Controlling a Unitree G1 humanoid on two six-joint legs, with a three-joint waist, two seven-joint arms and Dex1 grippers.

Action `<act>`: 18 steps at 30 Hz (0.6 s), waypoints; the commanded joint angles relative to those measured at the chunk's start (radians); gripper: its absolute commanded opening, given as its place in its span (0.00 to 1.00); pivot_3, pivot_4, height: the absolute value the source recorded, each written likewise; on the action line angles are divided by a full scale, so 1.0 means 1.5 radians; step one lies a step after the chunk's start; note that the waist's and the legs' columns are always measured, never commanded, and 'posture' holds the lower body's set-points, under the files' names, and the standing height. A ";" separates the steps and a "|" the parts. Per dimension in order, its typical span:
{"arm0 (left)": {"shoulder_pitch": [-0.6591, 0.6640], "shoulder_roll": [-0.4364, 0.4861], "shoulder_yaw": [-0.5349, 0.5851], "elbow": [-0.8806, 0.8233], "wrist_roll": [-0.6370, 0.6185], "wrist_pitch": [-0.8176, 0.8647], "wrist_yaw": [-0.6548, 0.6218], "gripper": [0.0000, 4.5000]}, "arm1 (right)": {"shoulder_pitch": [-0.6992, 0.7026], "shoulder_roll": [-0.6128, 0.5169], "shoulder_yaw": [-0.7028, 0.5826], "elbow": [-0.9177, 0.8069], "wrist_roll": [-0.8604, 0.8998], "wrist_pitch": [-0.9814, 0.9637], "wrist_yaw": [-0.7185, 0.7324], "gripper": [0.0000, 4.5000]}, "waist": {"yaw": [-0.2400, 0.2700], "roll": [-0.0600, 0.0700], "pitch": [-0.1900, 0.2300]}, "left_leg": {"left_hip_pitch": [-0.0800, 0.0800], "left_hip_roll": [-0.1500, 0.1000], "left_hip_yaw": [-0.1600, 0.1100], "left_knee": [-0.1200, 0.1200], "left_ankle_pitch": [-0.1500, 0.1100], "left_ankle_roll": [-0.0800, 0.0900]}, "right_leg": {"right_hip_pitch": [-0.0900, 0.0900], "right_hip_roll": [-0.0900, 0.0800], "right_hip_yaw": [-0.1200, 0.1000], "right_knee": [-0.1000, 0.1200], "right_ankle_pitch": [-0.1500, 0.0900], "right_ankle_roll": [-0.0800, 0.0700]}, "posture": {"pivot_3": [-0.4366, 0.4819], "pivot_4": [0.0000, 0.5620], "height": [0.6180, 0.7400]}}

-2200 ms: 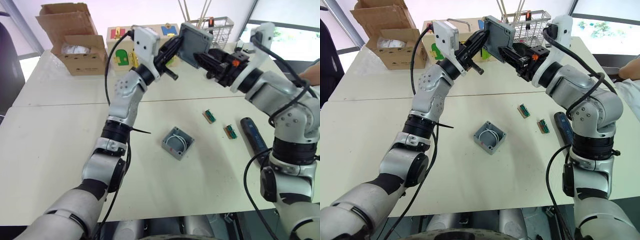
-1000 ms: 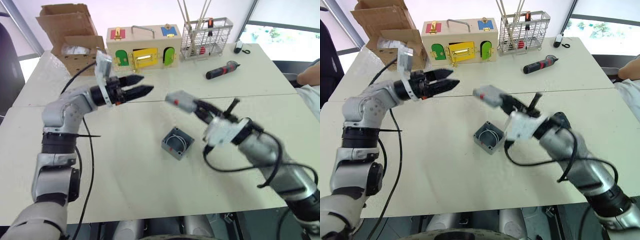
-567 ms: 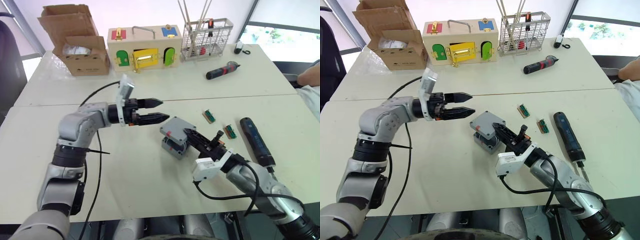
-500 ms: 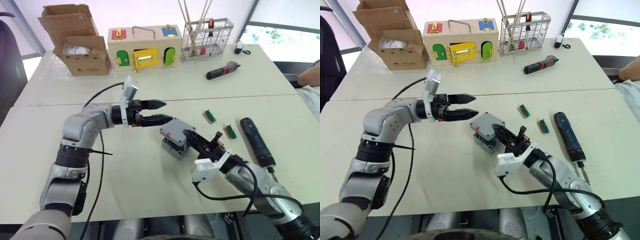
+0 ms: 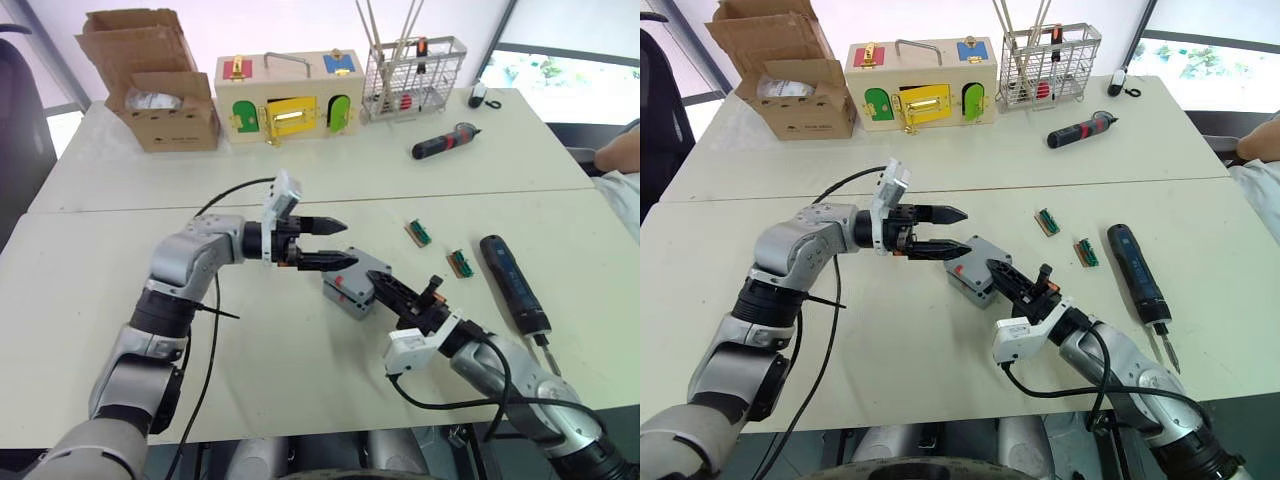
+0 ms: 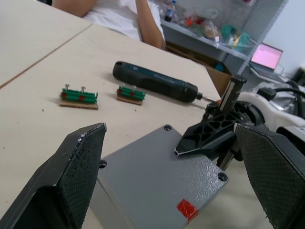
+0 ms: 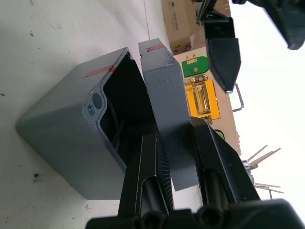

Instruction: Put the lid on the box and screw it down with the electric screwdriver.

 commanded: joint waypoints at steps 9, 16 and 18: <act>0.002 -0.002 -0.032 0.005 0.057 -0.057 -0.027 0.98 | 0.029 0.002 -0.010 0.017 -0.025 -0.023 -0.030 0.03 | 0.000 0.000 0.000 | 0.000 0.000 0.000 0.000 0.000 0.000 | 0.000 0.000 0.000 0.000 0.000 0.000 | 0.48 0.27 0.97; -0.010 -0.024 -0.020 0.019 0.063 -0.068 -0.021 0.98 | 0.030 0.018 -0.040 0.000 -0.060 -0.010 -0.097 0.03 | 0.000 0.000 0.000 | 0.000 0.000 0.000 0.000 0.000 0.000 | 0.000 0.000 0.000 0.000 0.000 0.000 | 0.48 0.27 0.97; -0.014 -0.025 -0.013 0.024 0.061 -0.068 -0.021 0.98 | 0.029 0.026 -0.049 -0.016 -0.068 -0.006 -0.109 0.03 | -0.001 0.000 0.000 | 0.000 0.000 0.000 0.000 0.000 0.000 | 0.000 0.000 0.000 0.000 0.000 0.000 | 0.48 0.27 0.97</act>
